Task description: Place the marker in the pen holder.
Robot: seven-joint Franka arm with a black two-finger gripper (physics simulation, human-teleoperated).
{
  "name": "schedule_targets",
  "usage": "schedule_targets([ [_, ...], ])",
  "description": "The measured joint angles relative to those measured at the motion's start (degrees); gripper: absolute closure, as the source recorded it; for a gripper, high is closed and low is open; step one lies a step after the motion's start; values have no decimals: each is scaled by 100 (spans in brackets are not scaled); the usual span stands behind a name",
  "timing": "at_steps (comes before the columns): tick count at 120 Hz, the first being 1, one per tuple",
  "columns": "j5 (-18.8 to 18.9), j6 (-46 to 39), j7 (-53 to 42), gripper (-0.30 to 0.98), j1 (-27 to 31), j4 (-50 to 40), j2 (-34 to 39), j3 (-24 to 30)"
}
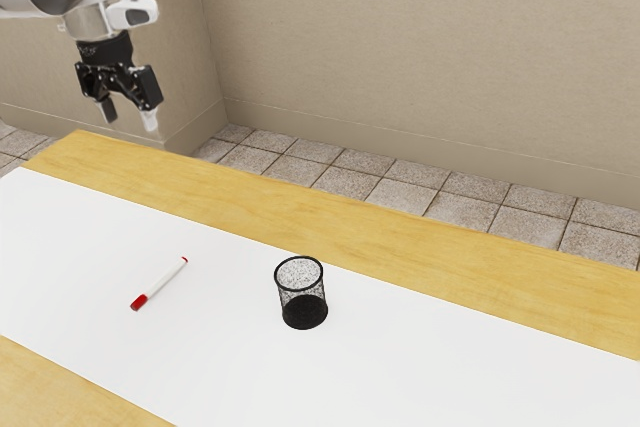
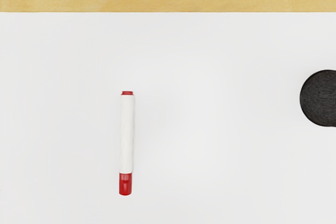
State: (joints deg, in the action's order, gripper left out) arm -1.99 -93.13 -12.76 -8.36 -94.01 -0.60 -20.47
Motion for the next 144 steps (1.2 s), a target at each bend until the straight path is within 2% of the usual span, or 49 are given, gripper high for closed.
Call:
schedule_targets([
  [28,17,-165,-41,0,100,-264,-19,11],
  [46,96,-1185,-36,0,-4,-1626,-121,2],
  [65,67,-1920,-31,0,-490,-1933,-667,-8],
  [76,40,-2312,-39,0,-394,-2178,-784,-3],
  [94,-17,-2769,-74,0,-270,-2237,-1093,2],
  [116,-518,-3203,-327,0,-11,-2158,-1565,0],
  [144,-605,-3412,-647,17,205,-1845,-1998,-1],
])
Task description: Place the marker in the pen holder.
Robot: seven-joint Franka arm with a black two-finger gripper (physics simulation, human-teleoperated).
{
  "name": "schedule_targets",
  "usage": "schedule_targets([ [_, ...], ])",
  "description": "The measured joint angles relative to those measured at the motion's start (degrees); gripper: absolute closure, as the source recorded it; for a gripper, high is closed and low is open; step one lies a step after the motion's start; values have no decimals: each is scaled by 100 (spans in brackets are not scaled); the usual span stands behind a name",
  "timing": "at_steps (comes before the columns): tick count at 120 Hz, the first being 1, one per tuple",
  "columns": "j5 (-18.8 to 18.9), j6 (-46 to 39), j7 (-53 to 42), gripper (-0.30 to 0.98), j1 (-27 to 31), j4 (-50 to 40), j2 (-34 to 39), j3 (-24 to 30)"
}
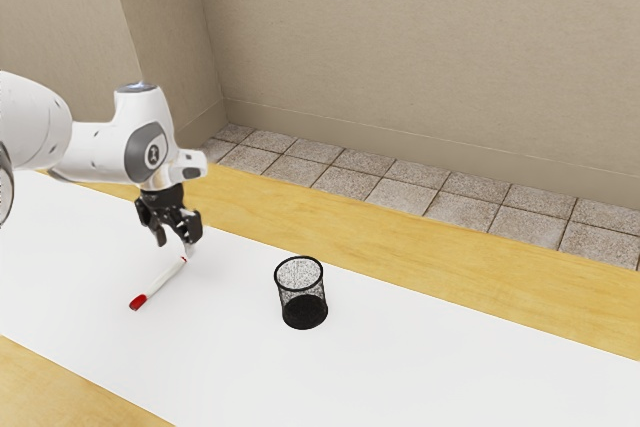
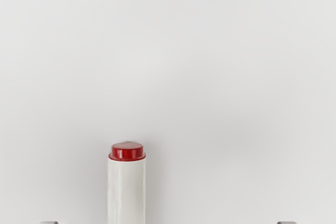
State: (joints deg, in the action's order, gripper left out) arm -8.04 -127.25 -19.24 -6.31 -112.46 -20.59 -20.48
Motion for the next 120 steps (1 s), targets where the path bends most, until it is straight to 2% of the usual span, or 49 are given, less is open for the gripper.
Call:
schedule_targets([
  [12,-9,-38,-121,28,36,21,-105,0],
  [26,-23,-64,-239,36,116,88,-288,4],
  [76,-122,-94,-512,44,156,204,-664,18],
  [93,-188,-96,-566,60,160,205,-690,18],
  [108,-218,-98,-586,58,163,206,-696,12],
  [120,-191,-33,-608,73,151,201,-576,-5],
])
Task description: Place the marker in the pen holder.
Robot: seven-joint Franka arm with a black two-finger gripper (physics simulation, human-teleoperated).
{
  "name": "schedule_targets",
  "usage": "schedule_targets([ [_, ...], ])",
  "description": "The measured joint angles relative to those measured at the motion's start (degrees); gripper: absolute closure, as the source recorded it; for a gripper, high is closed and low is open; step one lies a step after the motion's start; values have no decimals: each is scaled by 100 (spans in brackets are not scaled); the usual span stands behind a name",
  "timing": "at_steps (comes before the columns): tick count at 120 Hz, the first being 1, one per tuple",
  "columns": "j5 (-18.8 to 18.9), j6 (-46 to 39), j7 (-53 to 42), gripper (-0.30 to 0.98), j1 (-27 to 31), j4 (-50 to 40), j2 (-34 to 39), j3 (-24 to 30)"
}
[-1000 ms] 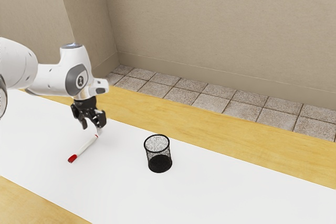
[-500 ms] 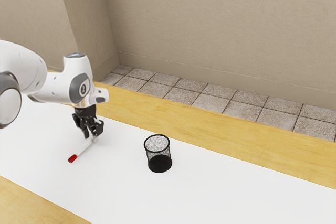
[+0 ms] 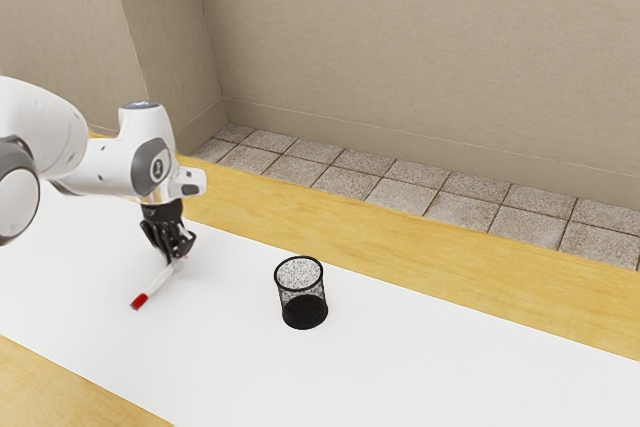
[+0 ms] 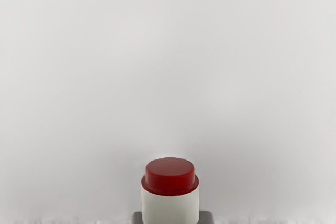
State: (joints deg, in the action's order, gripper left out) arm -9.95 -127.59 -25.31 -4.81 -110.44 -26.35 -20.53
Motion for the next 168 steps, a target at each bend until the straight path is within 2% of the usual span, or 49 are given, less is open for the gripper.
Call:
schedule_targets([
  [9,48,145,3,75,-11,0,184,-22],
  [19,103,452,4,77,-125,-7,717,-8],
  [42,273,1117,10,78,-1000,-14,1838,12],
  [62,325,1456,6,77,-1612,141,2107,36],
  [88,242,1698,-21,70,-2266,673,1931,113],
  [128,-26,1829,-106,65,-2219,2022,515,343],
  [168,-302,1904,-178,64,-2021,1821,258,322],
])
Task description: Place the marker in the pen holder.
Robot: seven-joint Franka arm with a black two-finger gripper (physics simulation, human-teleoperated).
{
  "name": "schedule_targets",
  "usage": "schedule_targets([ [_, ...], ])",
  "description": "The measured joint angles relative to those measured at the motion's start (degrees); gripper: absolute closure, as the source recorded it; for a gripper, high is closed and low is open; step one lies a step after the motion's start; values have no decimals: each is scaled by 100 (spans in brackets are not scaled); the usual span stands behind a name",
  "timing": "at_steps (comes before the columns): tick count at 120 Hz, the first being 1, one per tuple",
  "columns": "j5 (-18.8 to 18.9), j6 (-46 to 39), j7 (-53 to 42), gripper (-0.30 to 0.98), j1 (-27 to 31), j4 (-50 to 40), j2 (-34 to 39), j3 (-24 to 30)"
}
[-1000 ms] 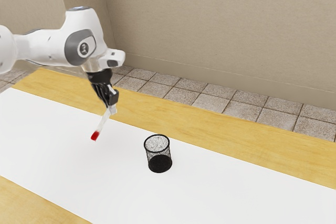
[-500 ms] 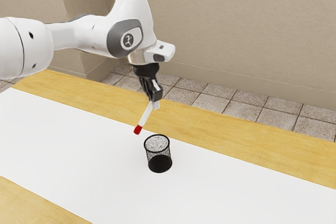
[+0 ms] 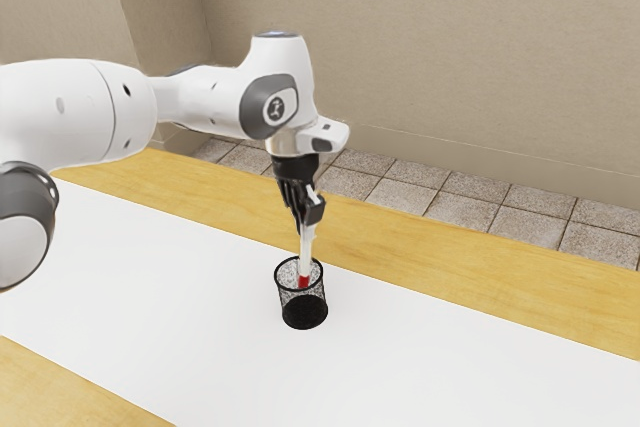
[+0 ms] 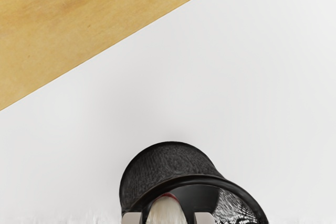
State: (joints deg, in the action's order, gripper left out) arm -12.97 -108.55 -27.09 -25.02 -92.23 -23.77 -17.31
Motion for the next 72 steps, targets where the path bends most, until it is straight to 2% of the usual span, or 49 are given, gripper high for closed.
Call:
schedule_targets([
  [8,-9,88,-11,62,25,-75,5,-6],
  [21,-10,258,-23,39,37,-185,60,-10],
  [28,40,415,-30,29,38,-187,375,-49],
  [48,898,1062,44,13,131,-45,2140,-215],
  [58,1187,1303,84,9,421,115,2367,-240],
  [72,1372,1544,134,5,935,170,2418,-248],
])
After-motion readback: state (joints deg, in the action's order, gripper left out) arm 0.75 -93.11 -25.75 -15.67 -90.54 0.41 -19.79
